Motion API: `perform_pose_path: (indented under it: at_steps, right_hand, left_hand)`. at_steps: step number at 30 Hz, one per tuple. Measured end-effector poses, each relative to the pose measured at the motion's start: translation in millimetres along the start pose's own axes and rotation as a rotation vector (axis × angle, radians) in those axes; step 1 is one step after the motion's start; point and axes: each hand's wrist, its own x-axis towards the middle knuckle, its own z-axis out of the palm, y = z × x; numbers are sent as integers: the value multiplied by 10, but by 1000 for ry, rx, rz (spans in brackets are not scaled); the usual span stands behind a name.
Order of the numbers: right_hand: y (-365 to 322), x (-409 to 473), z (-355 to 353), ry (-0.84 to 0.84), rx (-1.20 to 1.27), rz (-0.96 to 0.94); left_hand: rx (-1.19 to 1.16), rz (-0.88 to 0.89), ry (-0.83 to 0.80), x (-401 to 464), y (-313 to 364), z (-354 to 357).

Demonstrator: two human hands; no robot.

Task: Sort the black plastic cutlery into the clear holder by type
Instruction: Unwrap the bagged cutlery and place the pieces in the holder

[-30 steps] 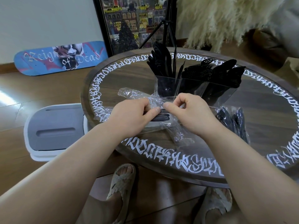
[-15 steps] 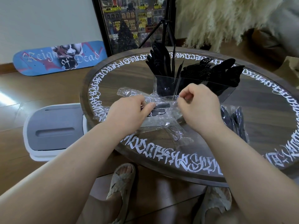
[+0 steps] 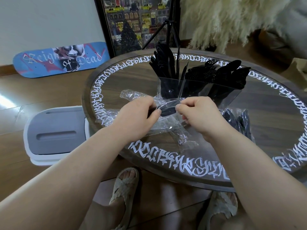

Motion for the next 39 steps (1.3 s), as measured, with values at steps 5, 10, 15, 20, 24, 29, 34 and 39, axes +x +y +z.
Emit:
perform_pose_path:
  at_steps: [5, 10, 15, 20, 24, 29, 34, 39]
  right_hand:
    - [21, 13, -9, -21, 154, 72]
    - [30, 29, -26, 25, 176, 100]
    - [24, 25, -33, -22, 151, 79]
    - [18, 24, -34, -102, 217, 112]
    - [5, 14, -41, -90, 272, 111]
    - [6, 40, -93, 30, 379, 128]
    - [39, 55, -146, 111, 434, 167]
    - [44, 52, -167, 127, 414, 203]
  left_hand:
    - [7, 31, -15, 9, -23, -19]
    - [4, 65, -38, 6, -20, -38]
    - [19, 76, -2, 8, -28, -33]
    - [4, 51, 60, 11, -19, -22]
    - [-40, 49, 79, -2, 1, -30]
    - [0, -74, 172, 27, -17, -98]
    - [-33, -327, 102, 67, -152, -158]
    - [1, -308, 101, 90, -176, -126]
